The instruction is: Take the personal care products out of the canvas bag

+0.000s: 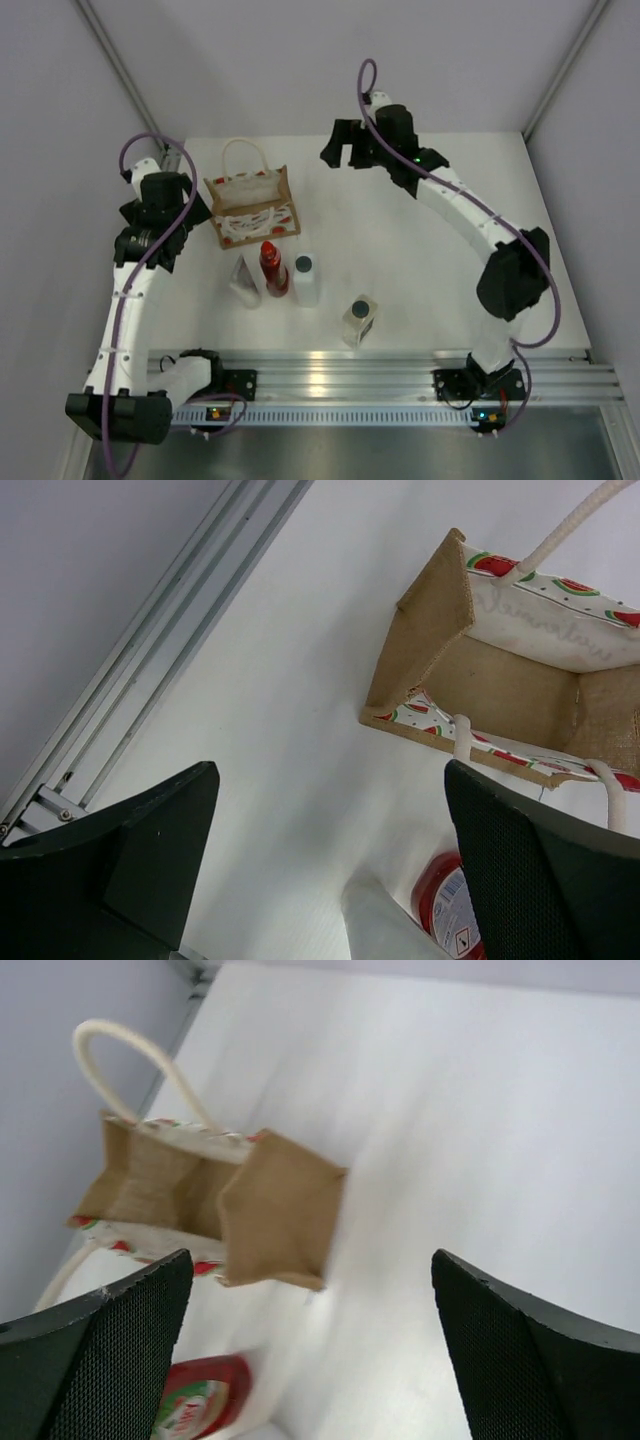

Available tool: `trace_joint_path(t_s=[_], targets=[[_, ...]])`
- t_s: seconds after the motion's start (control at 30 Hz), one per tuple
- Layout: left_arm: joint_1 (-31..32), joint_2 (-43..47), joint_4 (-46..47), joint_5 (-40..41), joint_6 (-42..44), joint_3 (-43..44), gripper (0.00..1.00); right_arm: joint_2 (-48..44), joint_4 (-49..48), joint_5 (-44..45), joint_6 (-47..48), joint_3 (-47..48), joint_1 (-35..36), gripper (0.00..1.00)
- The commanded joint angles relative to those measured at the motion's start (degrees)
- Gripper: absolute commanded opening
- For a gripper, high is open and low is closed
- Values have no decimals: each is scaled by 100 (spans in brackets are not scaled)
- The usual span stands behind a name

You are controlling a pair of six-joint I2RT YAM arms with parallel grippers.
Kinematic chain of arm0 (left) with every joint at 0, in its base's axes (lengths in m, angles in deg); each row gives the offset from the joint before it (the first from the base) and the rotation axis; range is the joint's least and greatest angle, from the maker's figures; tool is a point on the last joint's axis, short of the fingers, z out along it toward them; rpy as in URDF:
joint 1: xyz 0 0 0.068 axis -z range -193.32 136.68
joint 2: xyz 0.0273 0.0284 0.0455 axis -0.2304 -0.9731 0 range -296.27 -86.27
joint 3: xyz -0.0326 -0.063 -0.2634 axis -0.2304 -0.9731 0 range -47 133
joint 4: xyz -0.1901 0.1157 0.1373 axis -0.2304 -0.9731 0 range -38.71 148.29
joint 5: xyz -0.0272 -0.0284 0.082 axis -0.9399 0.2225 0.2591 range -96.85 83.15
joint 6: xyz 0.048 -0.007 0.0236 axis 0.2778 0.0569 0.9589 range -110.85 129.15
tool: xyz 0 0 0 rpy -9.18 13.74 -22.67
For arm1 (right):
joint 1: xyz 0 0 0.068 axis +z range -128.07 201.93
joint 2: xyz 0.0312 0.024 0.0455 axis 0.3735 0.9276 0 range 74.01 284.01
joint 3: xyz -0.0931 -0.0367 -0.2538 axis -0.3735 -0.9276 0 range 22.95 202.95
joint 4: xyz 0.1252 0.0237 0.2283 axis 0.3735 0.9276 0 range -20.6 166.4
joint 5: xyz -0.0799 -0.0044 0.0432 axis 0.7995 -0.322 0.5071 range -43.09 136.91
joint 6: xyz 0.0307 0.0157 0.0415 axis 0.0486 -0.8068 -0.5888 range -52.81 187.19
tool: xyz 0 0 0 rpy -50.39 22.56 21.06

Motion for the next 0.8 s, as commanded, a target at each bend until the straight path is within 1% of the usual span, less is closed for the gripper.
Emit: trace_joint_path(t_s=[0.0,0.07,0.1,0.13,0.17,0.23,0.27,0.37,0.4,0.43,0.47,0.5,0.63,0.73,0.77], targets=[[-37,111,444,-264,224,15,98,-1381,204,805,773,-618,-359,100],[-37,279,515,-238,391,-65,99,-1884,327,1350,1107,-1163,-421,100],[-37,357,506,-203,444,-143,99,-2374,485,1883,1475,-1313,-413,99],[-28,541,506,-107,471,-196,99,-2614,573,2175,1618,-1619,-421,100],[-28,656,506,-80,462,-258,98,-3060,687,2779,1793,-1752,-421,99],[-19,1041,524,-123,471,-460,98,-3475,941,3431,1874,-2085,-360,99],[-10,1200,585,-150,514,-556,99,-3678,1021,3931,1848,-2175,-334,100],[104,1903,629,-80,559,-952,99,-4686,1452,3770,1725,-2500,-333,100],[121,2079,629,-88,576,-1109,99,-4890,1514,3743,1698,-2753,-333,100],[130,2403,629,-132,646,-1189,98,-5075,1645,3708,1698,-2877,-333,99],[165,2545,620,-176,682,-1268,98,-5234,1733,3707,1707,-2983,-325,99],[192,2851,629,-394,760,-1443,99,-5531,1821,3768,1690,-3149,-333,99],[419,3423,638,-615,1059,-1769,98,-6157,2313,4242,1567,-3405,-325,100],[464,3873,647,-1010,1313,-2121,98,-6710,2446,4147,1479,-3686,-325,100],[464,3961,638,-985,1323,-2191,98,-6999,2498,4095,1426,-3774,-325,100]])
